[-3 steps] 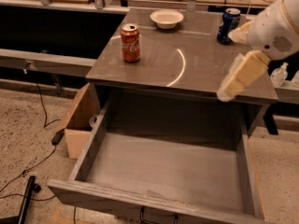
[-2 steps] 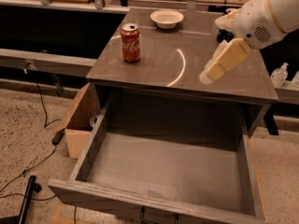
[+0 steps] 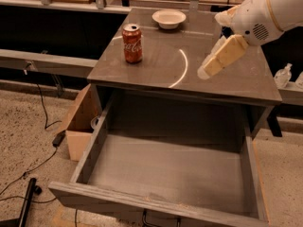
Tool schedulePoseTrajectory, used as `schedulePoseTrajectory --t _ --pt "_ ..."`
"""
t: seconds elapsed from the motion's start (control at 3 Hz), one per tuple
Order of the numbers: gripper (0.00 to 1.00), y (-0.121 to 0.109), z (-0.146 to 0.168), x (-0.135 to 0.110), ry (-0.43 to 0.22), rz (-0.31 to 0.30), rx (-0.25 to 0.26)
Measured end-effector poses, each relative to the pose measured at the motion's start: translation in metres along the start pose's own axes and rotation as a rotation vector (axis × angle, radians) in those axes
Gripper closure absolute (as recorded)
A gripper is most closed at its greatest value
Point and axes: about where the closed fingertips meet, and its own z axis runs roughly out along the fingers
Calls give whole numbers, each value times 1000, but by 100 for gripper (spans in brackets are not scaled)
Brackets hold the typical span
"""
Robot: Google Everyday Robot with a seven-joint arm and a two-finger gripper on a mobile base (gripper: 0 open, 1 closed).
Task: Place coke can into top drawer
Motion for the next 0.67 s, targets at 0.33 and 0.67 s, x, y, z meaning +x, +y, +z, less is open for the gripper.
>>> schedulePoseTrajectory --t 0.33,0.67 --pt "0 -3 22 -4 -28 -1 4" --pt "0 -21 69 -11 -94 28 14"
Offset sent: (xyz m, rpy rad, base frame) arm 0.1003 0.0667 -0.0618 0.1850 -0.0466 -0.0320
